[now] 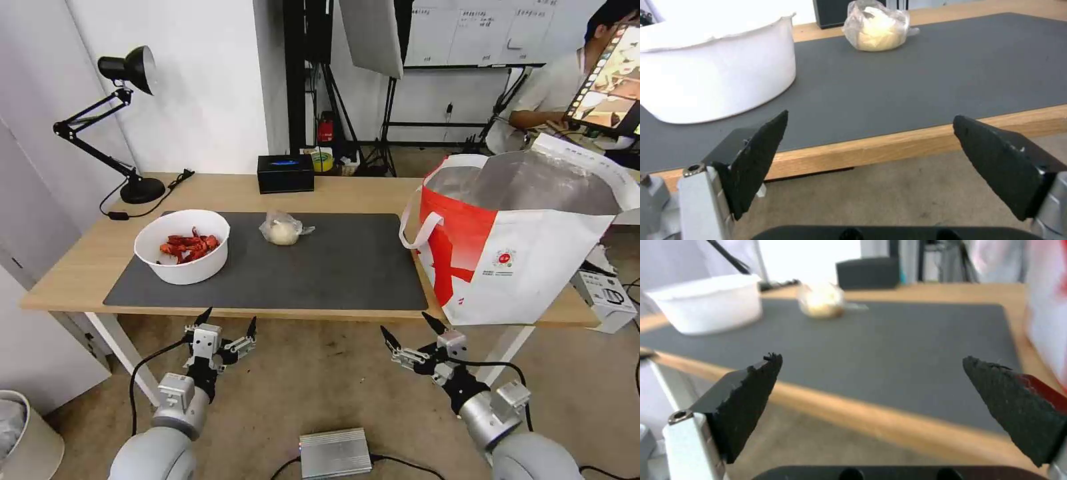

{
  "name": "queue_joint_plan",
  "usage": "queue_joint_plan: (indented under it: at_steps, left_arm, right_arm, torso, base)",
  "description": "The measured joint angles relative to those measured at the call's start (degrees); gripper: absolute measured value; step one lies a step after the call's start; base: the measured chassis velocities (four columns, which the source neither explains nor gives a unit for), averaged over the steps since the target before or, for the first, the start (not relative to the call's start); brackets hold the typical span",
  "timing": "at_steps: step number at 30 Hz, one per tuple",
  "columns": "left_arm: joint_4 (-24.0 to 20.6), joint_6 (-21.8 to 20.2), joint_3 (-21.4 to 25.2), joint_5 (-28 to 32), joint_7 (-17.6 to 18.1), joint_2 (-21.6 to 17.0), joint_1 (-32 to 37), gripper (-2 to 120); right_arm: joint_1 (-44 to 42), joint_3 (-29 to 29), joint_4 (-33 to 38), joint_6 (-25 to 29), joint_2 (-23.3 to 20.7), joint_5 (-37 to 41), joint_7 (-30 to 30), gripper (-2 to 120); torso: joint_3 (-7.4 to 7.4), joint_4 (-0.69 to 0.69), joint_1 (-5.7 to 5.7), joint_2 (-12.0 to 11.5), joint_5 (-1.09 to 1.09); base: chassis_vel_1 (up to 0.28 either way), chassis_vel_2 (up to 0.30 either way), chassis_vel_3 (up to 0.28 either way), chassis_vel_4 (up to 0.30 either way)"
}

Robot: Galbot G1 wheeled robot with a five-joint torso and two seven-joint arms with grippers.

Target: Pick up the trash from the table and place it into the takeout bag.

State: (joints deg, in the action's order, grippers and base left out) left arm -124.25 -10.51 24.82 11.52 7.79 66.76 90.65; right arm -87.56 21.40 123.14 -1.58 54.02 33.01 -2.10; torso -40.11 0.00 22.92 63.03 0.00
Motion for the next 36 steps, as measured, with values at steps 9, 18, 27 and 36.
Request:
queue_joint_plan:
  at_steps: [9,18,27,36]
  left_arm:
    - [-0.65,-0.18,0.35,-1.17,0.06,1.8,0.58,100]
    - [-0.52,-0.49,1.53,-1.49,0.11,2.11,1.4,100]
    - [0.02,-0.54,2.49,-1.5,0.2,2.36,1.56,100]
    - [0.61,-0.52,2.85,-1.5,0.26,2.54,1.74,100]
  right_arm:
    - [20.66,-11.61,-6.37,-2.79,-4.51,8.31,-0.52,100]
    - [41.32,-24.89,-18.02,-3.48,-1.76,13.0,-0.28,100]
    - [58.12,-34.73,-32.91,-5.69,7.21,13.22,1.42,100]
    - [66.79,-38.3,-44.57,-9.46,13.34,13.72,1.45,100]
  torso:
    - [-0.01,-0.01,0.0,0.0,0.01]
    - [-0.01,0.0,0.01,-0.01,-0.01]
    - [0.0,0.02,0.01,-0.01,-0.04]
    - [0.0,0.0,0.01,-0.01,-0.02]
  base:
    - [0.0,0.0,0.0,0.0]
    - [0.0,0.0,0.0,0.0]
    - [0.0,0.0,0.0,0.0]
    - [0.0,0.0,0.0,0.0]
